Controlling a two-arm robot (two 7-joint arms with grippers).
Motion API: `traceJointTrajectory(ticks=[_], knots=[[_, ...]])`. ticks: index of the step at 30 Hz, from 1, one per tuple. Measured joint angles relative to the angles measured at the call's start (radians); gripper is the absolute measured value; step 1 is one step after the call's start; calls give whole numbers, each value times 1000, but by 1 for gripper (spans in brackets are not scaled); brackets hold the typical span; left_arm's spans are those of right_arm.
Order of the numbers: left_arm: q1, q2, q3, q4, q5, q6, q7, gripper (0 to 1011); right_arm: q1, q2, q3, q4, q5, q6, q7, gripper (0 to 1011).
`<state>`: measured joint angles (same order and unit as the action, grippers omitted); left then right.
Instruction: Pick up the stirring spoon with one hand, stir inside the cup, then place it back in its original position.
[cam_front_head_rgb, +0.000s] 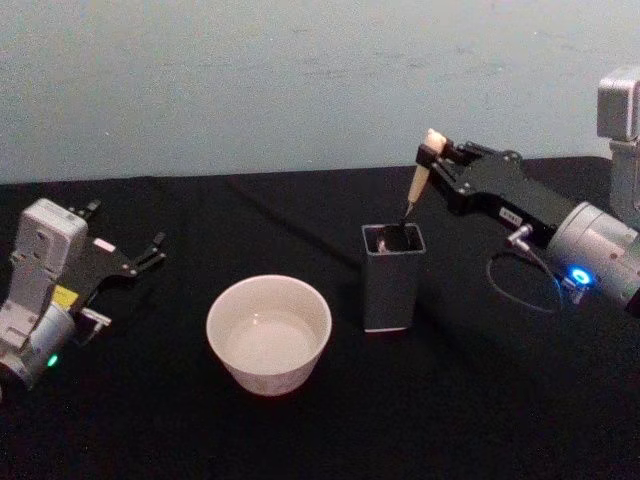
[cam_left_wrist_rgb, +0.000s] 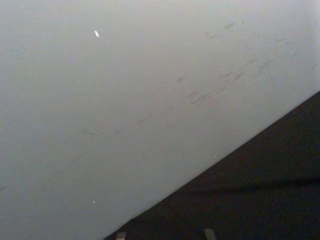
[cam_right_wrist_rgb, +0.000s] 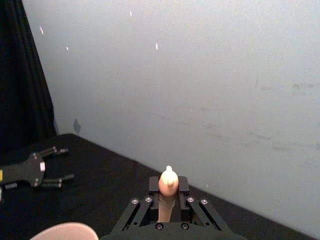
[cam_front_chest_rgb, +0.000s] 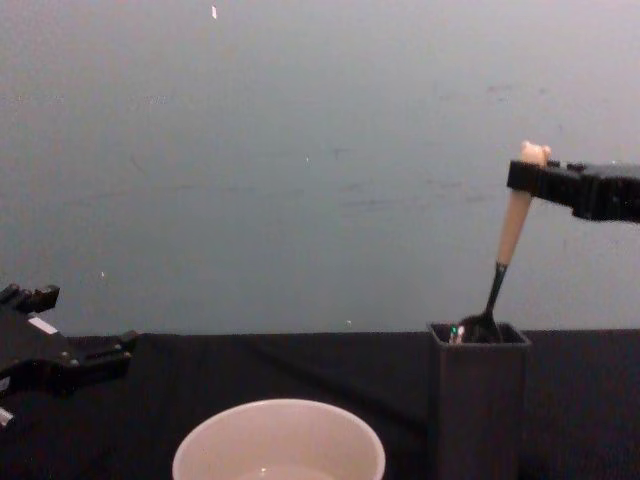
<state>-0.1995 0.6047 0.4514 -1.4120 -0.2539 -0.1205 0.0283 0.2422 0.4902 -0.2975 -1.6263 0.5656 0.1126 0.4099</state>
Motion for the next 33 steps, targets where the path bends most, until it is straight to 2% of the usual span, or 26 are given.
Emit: traceJointTrajectory(ticks=[18,25,33], knots=[[0,0,0,0,0,0,0,1001,66,-51,-9,-17,56,-23,-19,213],[0,0,0,0,0,0,0,1001,84,-61,-42,-17,76,-14,-7,213],[0,0,0,0,0,0,0,1001,96,-67,-116,-2,87,12,25,213]])
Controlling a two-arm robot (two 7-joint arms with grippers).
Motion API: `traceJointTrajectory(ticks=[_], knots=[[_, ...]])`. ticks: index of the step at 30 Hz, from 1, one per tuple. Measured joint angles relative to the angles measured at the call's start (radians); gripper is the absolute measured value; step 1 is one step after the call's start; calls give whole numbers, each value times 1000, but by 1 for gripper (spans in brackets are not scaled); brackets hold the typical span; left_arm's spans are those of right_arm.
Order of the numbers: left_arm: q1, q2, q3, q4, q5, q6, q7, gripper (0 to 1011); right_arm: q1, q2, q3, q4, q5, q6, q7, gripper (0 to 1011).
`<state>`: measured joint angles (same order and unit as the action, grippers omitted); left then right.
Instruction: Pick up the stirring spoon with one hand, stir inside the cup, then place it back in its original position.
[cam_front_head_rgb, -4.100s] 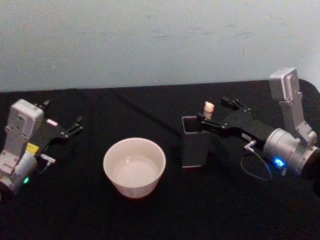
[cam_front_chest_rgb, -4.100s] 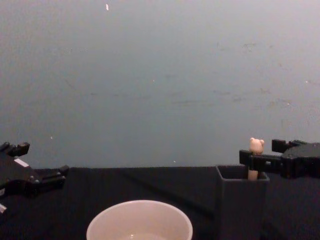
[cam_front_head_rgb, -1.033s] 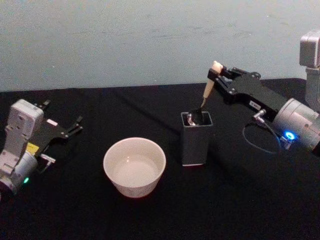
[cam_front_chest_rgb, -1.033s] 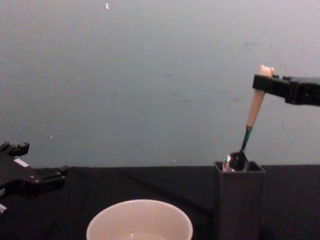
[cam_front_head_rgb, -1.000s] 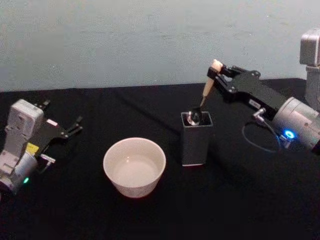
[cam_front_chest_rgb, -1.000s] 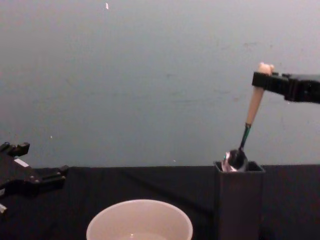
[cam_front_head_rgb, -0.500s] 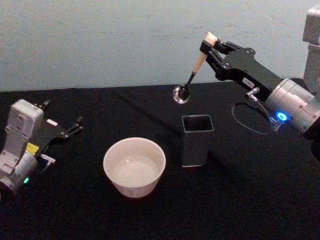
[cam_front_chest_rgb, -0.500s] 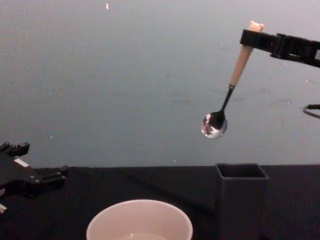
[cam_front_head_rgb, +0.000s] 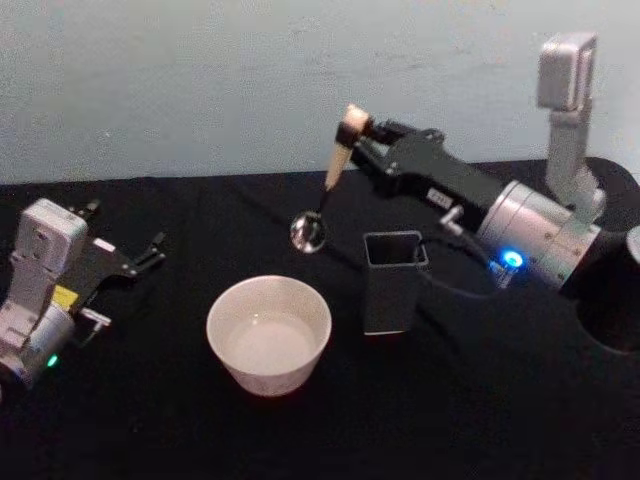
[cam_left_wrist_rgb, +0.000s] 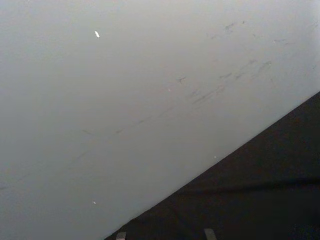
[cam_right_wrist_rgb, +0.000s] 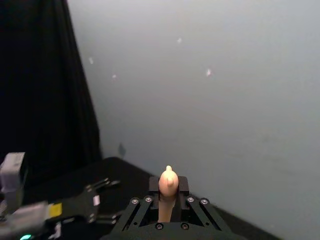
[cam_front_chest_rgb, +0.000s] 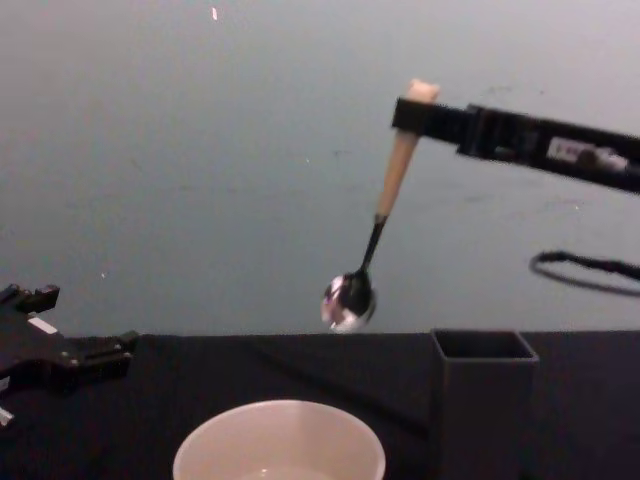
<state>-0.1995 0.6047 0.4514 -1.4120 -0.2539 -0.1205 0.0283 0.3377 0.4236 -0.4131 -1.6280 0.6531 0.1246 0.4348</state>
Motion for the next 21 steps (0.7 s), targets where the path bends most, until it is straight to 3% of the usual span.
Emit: traceJointTrajectory(ticks=[10,21], knots=[[0,0,0,0,0,0,0,1001,-7,19,-84,15,-45,-26,47,212],[0,0,0,0,0,0,0,1001,-17,24,-135,54,-117,-60,71,212]])
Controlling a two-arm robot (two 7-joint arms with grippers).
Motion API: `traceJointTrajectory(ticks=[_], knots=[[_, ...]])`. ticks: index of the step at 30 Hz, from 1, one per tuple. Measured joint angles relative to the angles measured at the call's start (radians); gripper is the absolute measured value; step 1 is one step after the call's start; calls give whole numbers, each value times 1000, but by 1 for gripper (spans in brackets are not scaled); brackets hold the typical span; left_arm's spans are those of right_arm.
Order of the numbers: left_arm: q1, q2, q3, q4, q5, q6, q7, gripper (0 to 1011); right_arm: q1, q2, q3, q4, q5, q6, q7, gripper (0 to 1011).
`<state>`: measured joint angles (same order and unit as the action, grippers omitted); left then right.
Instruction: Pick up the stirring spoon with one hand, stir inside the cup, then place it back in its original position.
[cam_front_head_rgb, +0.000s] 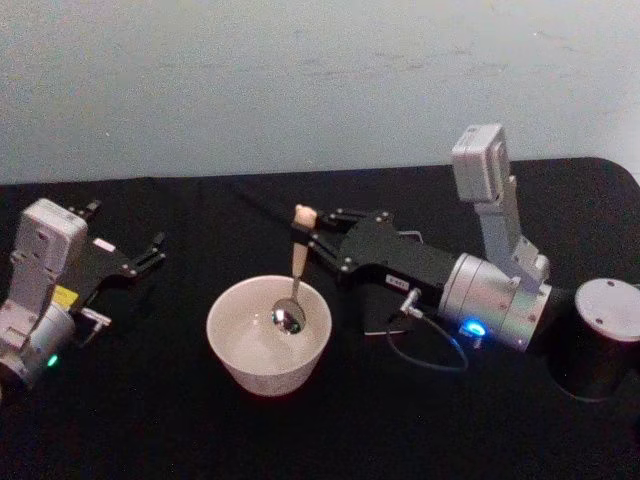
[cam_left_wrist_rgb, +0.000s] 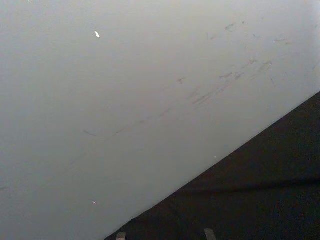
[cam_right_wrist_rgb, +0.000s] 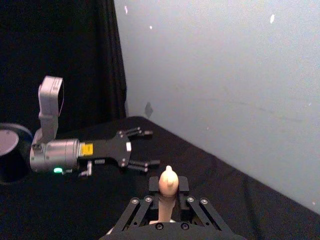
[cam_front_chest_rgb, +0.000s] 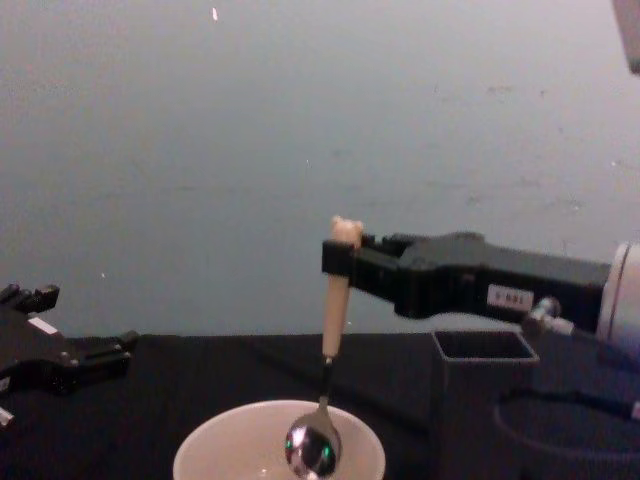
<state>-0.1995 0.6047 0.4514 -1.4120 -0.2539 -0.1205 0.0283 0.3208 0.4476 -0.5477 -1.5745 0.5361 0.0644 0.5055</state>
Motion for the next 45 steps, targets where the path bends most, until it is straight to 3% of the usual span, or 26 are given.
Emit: traceJointTrajectory(ticks=[11,27,37,45], knots=[[0,0,0,0,0,0,0,1001,-4,-22,-40,43,-59,-18,24,213],[0,0,0,0,0,0,0,1001,11,-57,-78,85,-102,-26,67,213],[0,0,0,0,0,0,0,1001,43,-109,-96,140,-138,-38,58,212],[0,0,0,0,0,0,0,1002,73,-156,-84,199,-157,-42,28,212]])
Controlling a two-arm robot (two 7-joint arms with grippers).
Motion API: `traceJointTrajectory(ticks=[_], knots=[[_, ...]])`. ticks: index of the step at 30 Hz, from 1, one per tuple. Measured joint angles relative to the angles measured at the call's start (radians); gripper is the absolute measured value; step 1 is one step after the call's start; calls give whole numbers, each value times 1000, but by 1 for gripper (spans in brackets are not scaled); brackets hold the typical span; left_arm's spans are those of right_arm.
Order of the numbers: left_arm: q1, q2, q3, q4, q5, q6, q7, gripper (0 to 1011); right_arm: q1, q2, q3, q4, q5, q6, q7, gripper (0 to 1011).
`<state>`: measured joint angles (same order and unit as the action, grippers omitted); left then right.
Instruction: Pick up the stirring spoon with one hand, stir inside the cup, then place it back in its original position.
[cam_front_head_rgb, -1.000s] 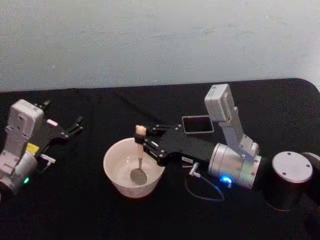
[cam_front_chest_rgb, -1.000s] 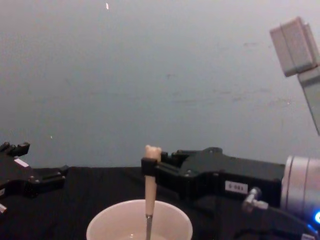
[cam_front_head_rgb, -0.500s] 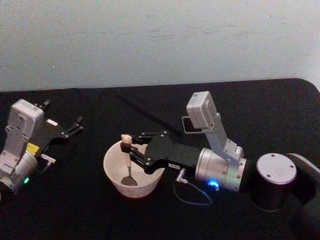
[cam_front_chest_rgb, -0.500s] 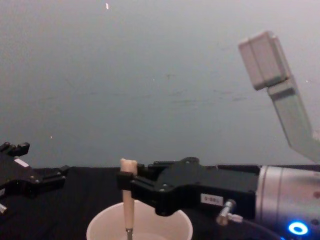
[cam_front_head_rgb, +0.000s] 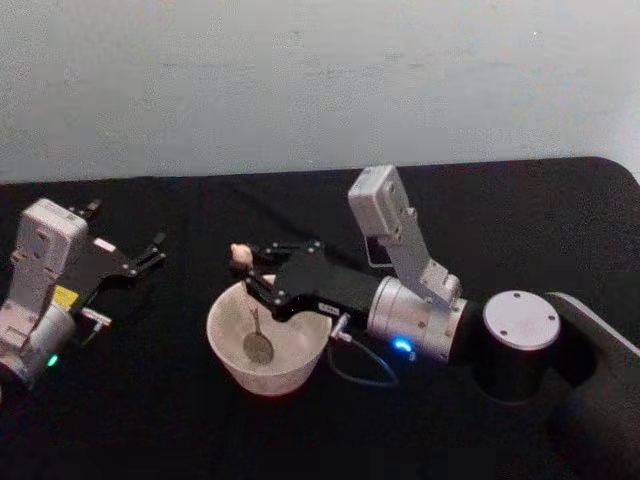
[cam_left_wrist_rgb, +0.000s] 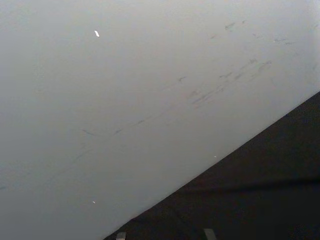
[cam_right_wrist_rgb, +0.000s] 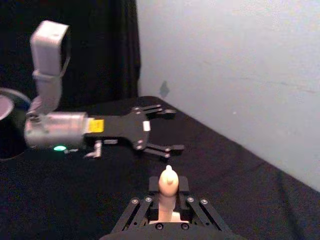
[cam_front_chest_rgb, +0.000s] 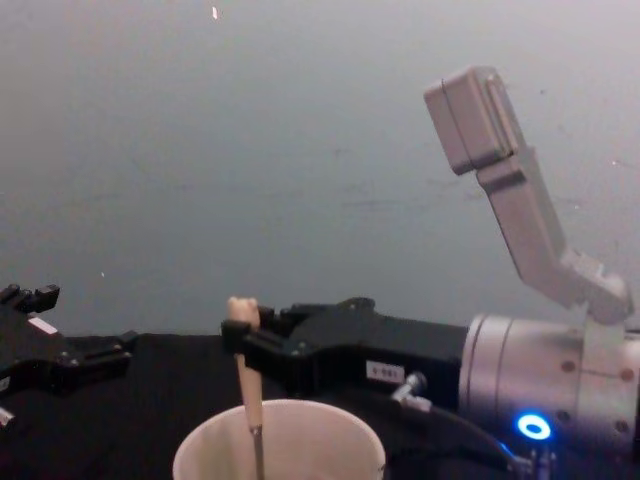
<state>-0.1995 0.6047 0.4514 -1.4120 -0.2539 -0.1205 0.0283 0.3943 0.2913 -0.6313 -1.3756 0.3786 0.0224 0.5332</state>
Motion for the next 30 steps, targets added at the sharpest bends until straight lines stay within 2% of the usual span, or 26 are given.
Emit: traceJointTrajectory(ticks=[5,14,22,30], knots=[[0,0,0,0,0,0,0,1002,19,-25,20,34,-3,0,-19,212],[0,0,0,0,0,0,0,1001,35,-37,50,63,-6,0,-30,212],[0,0,0,0,0,0,0,1002,12,-2,74,24,0,8,-19,212],[0,0,0,0,0,0,0,1001,-40,63,100,-64,45,34,7,212]])
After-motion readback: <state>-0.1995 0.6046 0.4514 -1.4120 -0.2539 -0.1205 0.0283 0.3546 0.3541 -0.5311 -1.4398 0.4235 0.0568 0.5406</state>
